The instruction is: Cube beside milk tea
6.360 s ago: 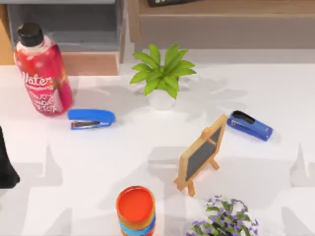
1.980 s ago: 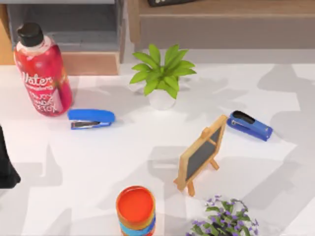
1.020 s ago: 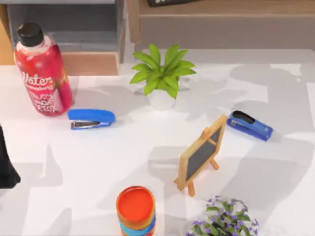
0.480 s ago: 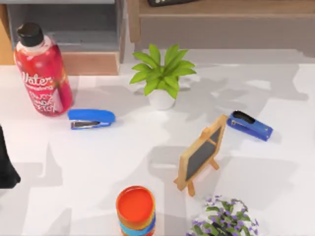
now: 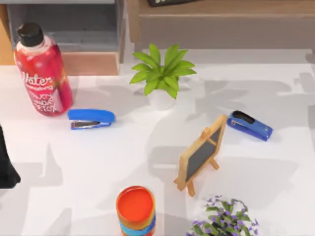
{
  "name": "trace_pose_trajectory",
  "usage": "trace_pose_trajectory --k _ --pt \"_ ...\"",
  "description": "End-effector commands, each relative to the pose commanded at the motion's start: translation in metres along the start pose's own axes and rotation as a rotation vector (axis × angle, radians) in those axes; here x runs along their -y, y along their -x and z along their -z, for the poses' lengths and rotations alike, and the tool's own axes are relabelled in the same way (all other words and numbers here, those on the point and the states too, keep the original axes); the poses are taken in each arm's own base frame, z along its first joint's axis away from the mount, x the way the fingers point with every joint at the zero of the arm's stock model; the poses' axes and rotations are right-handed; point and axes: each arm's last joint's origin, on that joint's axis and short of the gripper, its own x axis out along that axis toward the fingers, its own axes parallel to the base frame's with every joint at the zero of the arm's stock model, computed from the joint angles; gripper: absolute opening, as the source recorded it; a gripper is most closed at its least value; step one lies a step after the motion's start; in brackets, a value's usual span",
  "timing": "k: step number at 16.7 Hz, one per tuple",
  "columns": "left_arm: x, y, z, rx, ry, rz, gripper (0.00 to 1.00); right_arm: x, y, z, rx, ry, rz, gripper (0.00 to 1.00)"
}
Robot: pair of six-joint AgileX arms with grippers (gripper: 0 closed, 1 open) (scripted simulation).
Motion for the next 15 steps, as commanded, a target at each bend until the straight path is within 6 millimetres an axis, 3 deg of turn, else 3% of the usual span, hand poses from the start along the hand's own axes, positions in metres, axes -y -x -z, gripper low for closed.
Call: trace_pose_trajectory --k 4,15 --pt "0.0 0.0 0.0 0.0 0.0 0.0 1.0 0.002 -0.032 0.004 -0.169 0.045 0.001 0.0" --pt "0.0 0.0 0.0 0.0 0.0 0.0 1.0 -0.001 -0.032 0.004 -0.162 0.047 0.0 0.0"
